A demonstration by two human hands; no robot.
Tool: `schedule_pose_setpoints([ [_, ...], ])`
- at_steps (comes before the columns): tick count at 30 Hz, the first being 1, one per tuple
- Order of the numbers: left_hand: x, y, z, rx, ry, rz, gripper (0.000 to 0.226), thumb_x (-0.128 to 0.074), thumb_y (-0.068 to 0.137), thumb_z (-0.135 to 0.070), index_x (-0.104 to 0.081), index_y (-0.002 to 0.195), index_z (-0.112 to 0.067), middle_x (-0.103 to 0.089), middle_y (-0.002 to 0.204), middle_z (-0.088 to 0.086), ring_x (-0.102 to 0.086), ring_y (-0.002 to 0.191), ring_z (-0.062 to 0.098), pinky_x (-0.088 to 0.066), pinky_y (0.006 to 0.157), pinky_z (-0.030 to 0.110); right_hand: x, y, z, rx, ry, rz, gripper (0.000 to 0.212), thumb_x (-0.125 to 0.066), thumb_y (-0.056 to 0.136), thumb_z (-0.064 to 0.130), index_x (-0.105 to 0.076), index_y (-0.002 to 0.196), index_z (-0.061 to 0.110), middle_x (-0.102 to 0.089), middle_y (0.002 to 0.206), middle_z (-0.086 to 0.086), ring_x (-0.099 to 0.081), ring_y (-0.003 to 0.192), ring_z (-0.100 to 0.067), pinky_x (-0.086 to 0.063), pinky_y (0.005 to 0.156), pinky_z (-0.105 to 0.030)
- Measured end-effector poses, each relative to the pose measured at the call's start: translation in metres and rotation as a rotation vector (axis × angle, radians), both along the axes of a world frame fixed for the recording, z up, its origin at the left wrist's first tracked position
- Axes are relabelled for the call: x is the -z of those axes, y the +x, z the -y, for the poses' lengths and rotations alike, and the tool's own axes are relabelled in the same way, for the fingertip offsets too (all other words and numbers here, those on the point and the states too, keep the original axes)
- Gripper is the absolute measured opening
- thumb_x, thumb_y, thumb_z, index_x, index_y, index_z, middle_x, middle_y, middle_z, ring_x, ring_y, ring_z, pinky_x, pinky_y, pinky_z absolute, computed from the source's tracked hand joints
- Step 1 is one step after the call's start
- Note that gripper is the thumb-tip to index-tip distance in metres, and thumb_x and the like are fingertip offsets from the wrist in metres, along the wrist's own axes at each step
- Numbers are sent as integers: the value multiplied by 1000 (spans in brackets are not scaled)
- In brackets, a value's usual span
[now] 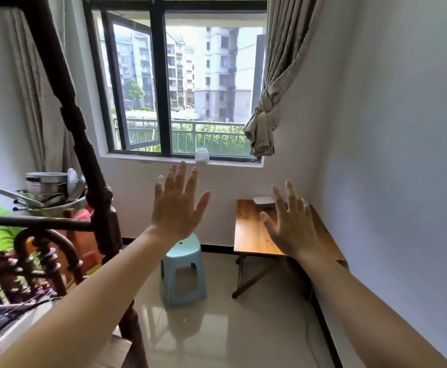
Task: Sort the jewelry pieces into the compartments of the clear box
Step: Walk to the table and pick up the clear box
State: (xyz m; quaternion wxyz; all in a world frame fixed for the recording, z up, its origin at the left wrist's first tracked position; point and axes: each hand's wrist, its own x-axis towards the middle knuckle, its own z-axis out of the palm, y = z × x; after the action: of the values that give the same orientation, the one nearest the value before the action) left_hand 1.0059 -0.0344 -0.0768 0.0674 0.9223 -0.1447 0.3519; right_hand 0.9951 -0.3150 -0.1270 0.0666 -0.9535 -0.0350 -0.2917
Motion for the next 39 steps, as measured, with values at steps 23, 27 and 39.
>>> schedule_pose_setpoints([
  [23, 46, 513, 83, 39, 71, -141, 72, -18, 97, -58, -30, 150, -12, -24, 159, 18, -19, 147, 34, -19, 115, 57, 54, 491, 81, 93, 142, -95, 72, -39, 98, 58, -16, 157, 24, -6, 167, -13, -18, 150, -32, -21, 118, -52],
  [27, 47, 587, 87, 24, 35, -156, 70, -24, 97, -56, -33, 149, -11, -25, 158, 17, -21, 146, 35, -21, 115, 58, 56, 571, 87, 86, 157, -145, 72, -41, 98, 56, -16, 157, 24, -6, 166, -14, -19, 150, -33, -23, 119, -53],
  [39, 86, 836, 135, 230, 41, -241, 67, -28, 98, -54, -31, 149, -11, -21, 159, 20, -16, 146, 37, -17, 116, 55, 96, 727, 116, 334, 109, -179, 70, -39, 99, 55, -22, 157, 21, -9, 166, -15, -23, 148, -32, -22, 118, -47],
])
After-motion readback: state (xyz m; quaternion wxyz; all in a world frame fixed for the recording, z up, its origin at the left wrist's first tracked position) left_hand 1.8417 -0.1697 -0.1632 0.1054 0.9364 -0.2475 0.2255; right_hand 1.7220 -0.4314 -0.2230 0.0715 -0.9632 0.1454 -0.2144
